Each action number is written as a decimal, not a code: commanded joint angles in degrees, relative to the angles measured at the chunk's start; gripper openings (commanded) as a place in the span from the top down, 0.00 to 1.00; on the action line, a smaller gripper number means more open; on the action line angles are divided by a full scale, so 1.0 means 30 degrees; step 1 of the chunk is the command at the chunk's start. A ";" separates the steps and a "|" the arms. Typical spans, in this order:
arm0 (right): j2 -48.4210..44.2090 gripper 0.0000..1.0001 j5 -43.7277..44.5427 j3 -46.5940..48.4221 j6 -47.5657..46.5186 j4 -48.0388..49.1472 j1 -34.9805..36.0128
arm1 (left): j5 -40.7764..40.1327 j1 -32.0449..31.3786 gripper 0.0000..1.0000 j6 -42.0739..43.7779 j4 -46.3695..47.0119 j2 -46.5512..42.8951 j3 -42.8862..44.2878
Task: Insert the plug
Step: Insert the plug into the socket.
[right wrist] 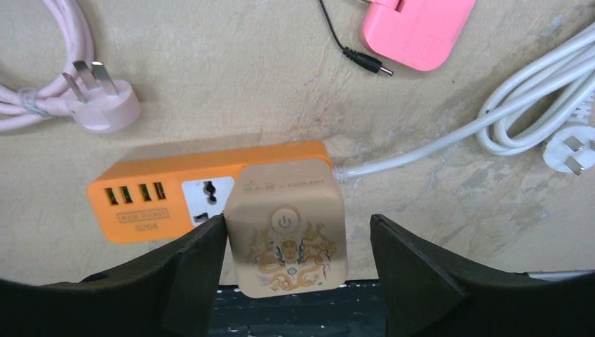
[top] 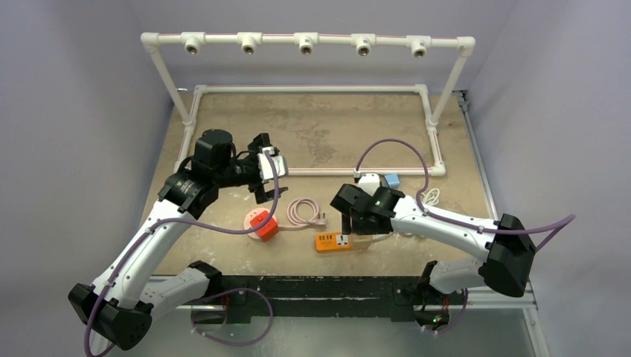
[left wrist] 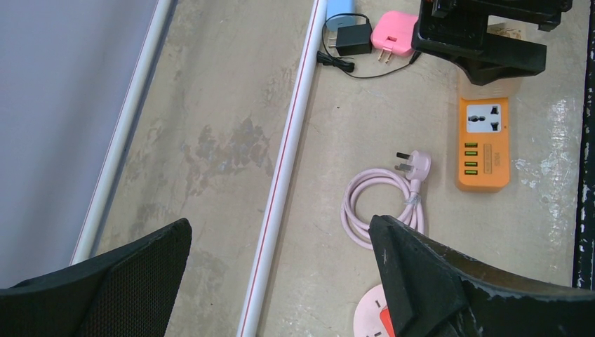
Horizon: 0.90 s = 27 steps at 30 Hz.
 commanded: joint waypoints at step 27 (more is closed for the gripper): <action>0.0030 0.31 -0.0869 0.1351 -0.1340 -0.0043 -0.0531 | -0.0133 0.0037 0.01 -0.0351 0.0020 -0.0050 0.0621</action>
